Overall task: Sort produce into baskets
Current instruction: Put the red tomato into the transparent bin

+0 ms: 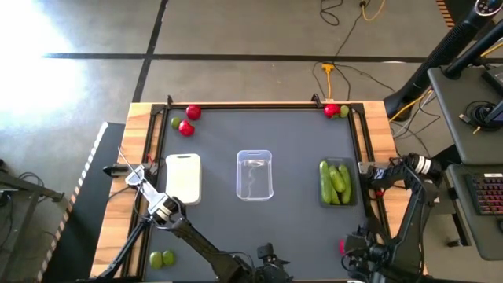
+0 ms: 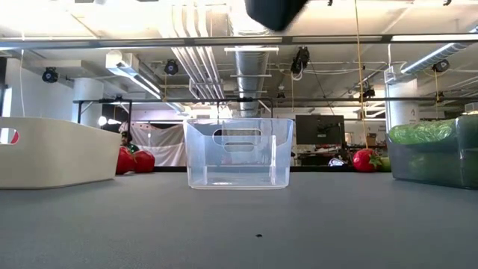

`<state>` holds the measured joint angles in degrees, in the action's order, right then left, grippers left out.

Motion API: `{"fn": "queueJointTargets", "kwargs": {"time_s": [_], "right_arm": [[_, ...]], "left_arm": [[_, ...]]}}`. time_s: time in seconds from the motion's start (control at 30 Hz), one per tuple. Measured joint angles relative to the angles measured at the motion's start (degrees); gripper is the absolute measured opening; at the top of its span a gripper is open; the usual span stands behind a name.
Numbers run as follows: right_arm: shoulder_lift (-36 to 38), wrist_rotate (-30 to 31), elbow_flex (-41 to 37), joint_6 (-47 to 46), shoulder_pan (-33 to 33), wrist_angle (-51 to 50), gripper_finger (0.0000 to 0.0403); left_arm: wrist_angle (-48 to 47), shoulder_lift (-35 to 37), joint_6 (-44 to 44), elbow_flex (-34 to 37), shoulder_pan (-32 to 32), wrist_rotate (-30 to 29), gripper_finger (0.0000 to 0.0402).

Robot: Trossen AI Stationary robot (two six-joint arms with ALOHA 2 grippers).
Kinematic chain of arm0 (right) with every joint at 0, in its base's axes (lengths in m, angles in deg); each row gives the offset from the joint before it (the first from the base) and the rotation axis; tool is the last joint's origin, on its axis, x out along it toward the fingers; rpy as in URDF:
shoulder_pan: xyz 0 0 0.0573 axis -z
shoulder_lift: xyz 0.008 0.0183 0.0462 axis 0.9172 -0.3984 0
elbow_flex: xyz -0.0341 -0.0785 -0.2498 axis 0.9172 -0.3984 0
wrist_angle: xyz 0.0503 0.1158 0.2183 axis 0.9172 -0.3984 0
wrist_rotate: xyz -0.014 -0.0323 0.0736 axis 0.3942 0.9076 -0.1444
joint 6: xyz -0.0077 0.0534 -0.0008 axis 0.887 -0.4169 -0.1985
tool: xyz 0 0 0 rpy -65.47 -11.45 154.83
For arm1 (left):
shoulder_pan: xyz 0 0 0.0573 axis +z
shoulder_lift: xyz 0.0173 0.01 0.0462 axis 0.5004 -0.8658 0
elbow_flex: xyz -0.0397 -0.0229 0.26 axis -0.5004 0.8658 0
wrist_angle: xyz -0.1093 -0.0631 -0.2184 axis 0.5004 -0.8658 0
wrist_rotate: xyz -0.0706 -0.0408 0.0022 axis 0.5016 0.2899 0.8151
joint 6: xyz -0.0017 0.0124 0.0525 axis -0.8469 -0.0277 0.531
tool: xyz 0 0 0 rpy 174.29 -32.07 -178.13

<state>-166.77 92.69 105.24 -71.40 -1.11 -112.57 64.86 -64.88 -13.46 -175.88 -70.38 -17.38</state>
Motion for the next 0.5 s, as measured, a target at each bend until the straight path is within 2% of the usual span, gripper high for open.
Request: {"fn": "queueJointTargets", "kwargs": {"time_s": [0.17, 0.3, 0.5], "right_arm": [[1.0, -4.6, -2.0, 1.1, 0.0, 2.8, 0.0310], [1.0, -7.4, -3.5, 0.5, 0.2, 4.5, 0.0311], [1.0, -8.4, -7.7, 3.5, 1.0, 12.3, 0.0311]], "left_arm": [[2.9, -1.2, 0.4, 0.0, 0.4, 0.0, 0.0194], [9.6, -2.8, 3.6, 0.0, 0.5, 0.1, 0.0194], [16.9, -4.8, 7.1, 0.0, 0.6, 2.4, 0.0194]]}}
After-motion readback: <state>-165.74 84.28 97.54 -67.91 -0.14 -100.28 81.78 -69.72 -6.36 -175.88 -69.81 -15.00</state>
